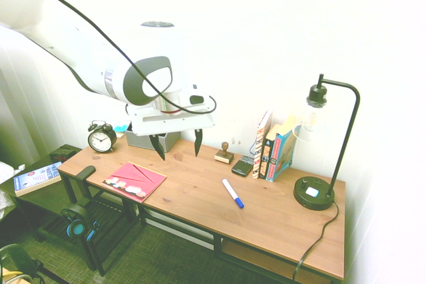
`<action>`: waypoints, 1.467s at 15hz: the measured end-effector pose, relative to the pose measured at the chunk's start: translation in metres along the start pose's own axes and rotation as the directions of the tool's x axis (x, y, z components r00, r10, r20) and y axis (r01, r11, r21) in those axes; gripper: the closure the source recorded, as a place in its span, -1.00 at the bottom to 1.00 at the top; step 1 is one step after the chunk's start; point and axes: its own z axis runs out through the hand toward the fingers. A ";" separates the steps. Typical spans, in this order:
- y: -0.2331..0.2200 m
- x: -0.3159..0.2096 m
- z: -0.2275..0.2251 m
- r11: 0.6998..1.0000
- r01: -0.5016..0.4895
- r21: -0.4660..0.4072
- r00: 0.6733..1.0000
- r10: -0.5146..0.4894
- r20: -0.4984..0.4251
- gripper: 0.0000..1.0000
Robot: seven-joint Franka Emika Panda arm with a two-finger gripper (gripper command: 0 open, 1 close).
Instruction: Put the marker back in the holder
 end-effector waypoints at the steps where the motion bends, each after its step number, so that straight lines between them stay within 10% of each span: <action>1: 0.011 0.002 0.010 1.000 0.006 -0.005 1.000 -0.006 -0.004 -1.00; 6: 0.049 0.016 0.087 0.999 -0.007 -0.042 0.998 0.009 0.056 -1.00; 7: 0.055 0.021 0.099 0.999 -0.012 -0.048 0.998 0.015 0.067 1.00; 22: 0.082 0.090 0.174 0.992 -0.083 -0.093 0.990 0.092 0.107 1.00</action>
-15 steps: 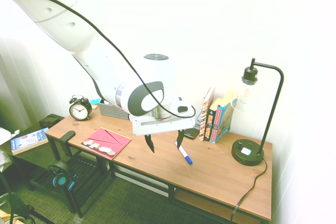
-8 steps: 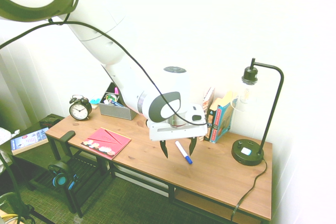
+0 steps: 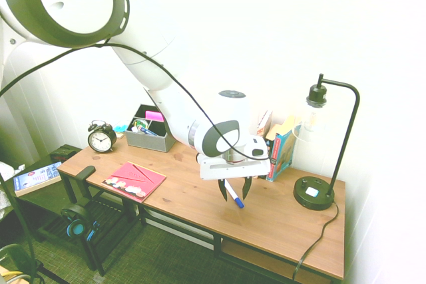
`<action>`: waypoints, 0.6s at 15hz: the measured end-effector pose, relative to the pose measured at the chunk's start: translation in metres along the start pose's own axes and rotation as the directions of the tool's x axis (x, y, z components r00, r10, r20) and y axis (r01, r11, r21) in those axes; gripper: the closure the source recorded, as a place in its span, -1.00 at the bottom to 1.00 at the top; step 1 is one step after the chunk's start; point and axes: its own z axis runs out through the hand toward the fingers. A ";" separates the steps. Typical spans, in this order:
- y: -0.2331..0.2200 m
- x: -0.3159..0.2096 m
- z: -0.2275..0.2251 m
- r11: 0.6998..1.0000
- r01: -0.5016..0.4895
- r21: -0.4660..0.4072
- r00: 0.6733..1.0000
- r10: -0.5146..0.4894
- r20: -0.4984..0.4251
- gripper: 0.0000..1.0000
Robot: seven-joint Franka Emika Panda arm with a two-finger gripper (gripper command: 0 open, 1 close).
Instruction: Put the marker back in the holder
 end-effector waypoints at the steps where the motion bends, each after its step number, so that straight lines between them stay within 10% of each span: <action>1: 0.003 0.002 0.003 1.000 -0.005 -0.002 1.000 0.005 0.003 1.00; 9: 0.014 0.010 0.016 0.999 -0.034 -0.006 0.999 0.034 0.019 1.00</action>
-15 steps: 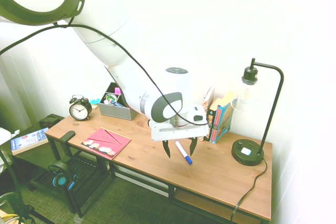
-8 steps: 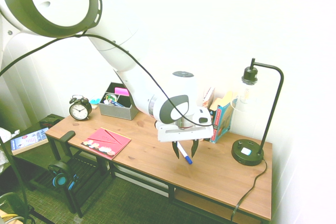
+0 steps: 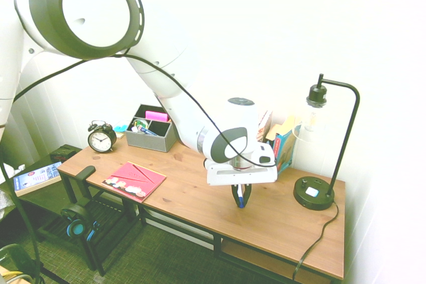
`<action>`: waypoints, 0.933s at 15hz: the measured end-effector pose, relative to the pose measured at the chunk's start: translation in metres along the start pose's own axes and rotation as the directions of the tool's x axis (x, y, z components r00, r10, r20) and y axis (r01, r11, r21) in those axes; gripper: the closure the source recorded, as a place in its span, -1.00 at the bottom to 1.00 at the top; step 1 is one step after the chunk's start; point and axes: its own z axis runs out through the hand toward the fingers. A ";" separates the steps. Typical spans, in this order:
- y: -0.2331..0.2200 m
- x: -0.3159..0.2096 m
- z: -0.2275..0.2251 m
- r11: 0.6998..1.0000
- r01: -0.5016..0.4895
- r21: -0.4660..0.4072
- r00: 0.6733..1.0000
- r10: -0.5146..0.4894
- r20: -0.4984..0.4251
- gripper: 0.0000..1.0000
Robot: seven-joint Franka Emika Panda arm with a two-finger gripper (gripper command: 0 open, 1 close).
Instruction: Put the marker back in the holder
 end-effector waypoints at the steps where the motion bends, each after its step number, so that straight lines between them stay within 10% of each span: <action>1: 0.000 0.001 0.000 1.000 -0.001 0.000 1.000 0.001 0.000 1.00; 14: -0.071 -0.061 -0.137 0.999 0.005 0.052 1.000 -0.004 -0.029 1.00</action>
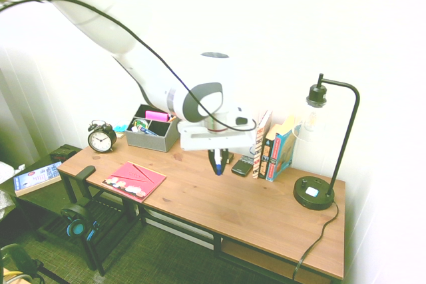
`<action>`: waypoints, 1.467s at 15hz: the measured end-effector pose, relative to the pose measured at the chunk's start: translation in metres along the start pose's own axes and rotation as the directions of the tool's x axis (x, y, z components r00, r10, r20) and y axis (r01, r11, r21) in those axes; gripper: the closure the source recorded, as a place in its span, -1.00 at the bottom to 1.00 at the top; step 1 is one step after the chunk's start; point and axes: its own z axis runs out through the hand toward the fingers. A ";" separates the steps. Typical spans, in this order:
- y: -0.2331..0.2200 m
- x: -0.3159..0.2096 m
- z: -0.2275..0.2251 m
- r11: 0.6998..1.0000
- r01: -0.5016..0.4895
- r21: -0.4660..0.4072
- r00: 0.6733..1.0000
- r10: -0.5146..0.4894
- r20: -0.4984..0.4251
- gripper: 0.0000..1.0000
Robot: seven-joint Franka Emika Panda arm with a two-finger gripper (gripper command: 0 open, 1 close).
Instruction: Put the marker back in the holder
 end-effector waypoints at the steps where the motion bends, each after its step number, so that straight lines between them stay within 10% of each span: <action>1: -0.020 -0.015 -0.013 0.999 -0.045 0.000 0.999 0.045 0.018 1.00; 6: -0.114 -0.038 -0.071 0.952 -0.298 -0.072 0.944 0.305 0.127 1.00; 11: -0.236 -0.066 -0.109 0.866 -0.485 -0.119 0.812 0.497 0.307 1.00; 22: -0.259 0.030 -0.047 0.599 -0.782 -0.172 0.346 0.648 0.679 1.00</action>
